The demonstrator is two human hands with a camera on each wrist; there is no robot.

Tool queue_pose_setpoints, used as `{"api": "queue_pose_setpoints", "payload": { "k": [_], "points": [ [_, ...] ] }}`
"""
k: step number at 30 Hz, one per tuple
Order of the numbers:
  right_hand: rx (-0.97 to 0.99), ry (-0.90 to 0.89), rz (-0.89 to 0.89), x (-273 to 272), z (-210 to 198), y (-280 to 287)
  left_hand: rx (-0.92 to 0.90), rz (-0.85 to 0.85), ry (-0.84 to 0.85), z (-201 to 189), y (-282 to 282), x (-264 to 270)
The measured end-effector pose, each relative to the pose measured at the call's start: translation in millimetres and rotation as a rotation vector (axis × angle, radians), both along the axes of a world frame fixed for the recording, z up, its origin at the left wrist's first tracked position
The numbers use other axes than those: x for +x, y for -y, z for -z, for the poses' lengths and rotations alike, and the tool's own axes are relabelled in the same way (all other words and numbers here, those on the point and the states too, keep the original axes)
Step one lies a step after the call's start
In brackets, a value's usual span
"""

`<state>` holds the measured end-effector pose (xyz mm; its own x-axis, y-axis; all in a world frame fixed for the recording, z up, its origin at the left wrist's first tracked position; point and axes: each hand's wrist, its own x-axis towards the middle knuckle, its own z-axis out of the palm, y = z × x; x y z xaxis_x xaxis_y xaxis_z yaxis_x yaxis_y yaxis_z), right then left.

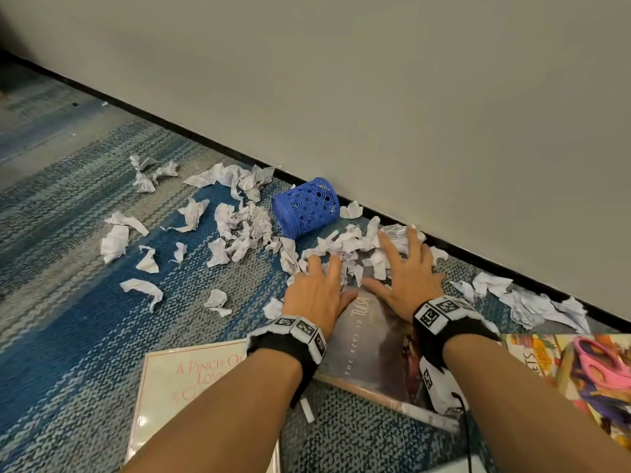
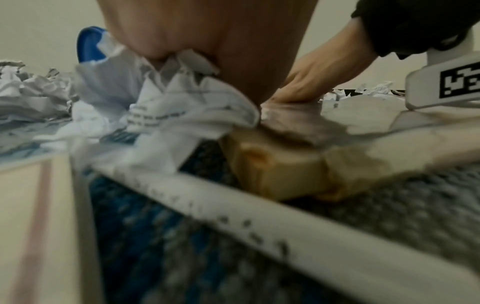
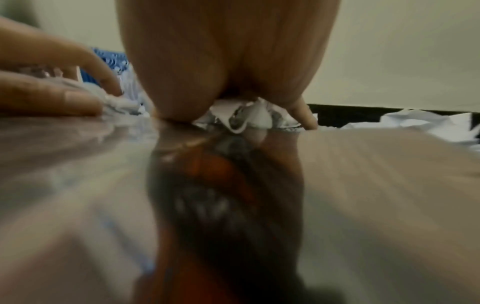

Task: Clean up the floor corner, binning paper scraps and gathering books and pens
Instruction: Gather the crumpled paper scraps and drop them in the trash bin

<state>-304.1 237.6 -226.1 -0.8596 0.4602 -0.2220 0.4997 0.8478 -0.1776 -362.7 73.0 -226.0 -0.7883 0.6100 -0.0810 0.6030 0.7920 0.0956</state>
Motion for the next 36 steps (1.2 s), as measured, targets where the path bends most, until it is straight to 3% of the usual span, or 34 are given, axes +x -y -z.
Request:
{"api": "queue_pose_setpoints", "payload": {
  "k": [11,16,21,28,36],
  "points": [
    [0.222,0.007,-0.123,-10,-1,2,0.01,0.102,0.036,-18,8,-8],
    [0.02,0.058,-0.062,7,-26,0,0.017,0.22,0.047,-53,3,-14],
    [-0.192,-0.088,0.058,43,-77,-2,-0.016,0.475,0.061,-106,-28,-9],
    [-0.157,-0.361,0.262,147,-179,-1,0.077,0.805,0.091,-206,-88,40],
    [0.068,-0.341,0.507,307,-253,38,0.312,1.209,0.181,-244,-110,191]
  ]
}}
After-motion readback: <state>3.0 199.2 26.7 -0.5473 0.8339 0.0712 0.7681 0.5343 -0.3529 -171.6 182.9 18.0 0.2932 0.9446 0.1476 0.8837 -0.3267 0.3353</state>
